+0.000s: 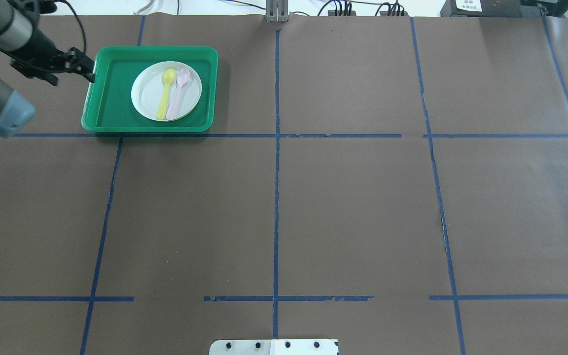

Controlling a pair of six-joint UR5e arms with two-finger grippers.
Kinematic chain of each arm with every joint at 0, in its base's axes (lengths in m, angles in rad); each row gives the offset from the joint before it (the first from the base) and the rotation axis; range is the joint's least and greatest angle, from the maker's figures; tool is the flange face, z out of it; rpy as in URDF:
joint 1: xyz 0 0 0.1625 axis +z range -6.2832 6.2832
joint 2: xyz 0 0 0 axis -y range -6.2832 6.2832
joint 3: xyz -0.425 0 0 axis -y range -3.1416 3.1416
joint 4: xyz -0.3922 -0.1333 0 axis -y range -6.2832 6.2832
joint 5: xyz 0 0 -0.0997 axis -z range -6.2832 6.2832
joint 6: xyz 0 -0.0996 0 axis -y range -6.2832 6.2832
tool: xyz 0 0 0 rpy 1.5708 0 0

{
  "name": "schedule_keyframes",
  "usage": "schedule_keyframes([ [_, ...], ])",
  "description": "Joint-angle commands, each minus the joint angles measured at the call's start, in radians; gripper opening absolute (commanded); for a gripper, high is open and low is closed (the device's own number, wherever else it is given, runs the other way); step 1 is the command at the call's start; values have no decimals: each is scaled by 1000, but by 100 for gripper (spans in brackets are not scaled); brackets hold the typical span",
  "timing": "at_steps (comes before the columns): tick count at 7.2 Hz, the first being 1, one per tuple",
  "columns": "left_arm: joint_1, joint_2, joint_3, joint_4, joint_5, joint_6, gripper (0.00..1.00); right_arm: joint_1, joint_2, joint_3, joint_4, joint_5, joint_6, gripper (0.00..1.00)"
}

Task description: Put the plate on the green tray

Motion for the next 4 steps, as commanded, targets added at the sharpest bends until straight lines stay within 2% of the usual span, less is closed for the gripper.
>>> schedule_keyframes([
  [1,-190,118,-65,144,-2,482,100,0,0,0,0,0,0,100],
  [2,-269,149,-67,217,-4,650,100,0,0,0,0,1,0,100],
  [3,-378,150,-71,371,-5,812,100,0,0,0,0,0,0,100],
  [4,-438,167,-77,500,-10,986,100,0,0,0,0,0,0,100],
])
